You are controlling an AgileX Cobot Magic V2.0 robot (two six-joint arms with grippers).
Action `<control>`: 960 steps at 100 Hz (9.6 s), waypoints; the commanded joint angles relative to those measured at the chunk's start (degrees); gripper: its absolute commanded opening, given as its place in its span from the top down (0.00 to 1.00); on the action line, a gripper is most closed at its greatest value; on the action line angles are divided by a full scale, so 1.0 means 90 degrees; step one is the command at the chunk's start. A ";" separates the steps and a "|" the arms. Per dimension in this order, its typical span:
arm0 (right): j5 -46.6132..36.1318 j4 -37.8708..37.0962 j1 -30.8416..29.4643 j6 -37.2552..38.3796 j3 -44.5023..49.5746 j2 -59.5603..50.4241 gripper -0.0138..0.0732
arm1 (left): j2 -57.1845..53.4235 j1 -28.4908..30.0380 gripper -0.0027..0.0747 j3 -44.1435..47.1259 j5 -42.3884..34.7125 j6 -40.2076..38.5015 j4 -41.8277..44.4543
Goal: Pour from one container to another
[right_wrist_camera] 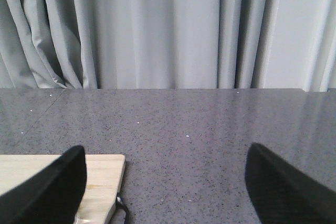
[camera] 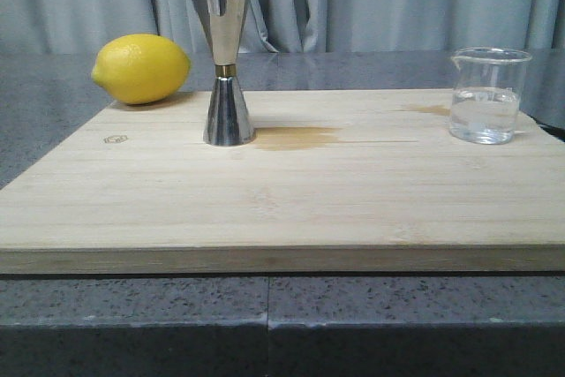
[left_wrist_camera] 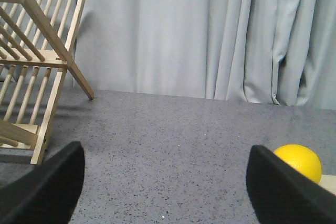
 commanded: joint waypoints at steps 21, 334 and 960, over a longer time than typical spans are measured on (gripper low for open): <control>-0.0469 0.0104 -0.0048 -0.0018 -0.0224 0.0133 0.18 | 0.0116 0.0017 0.21 -0.0233 -0.0476 -0.0098 -0.0732; 0.1668 0.0093 -0.0048 -0.0018 -0.1367 0.1754 0.18 | 0.9454 -0.1925 0.21 -0.3289 0.6715 1.4178 -1.1356; 0.0092 -0.1486 0.4297 -0.3246 -0.4734 0.6924 0.51 | 0.9454 -0.2324 0.82 -0.3844 0.6579 1.4390 -1.1318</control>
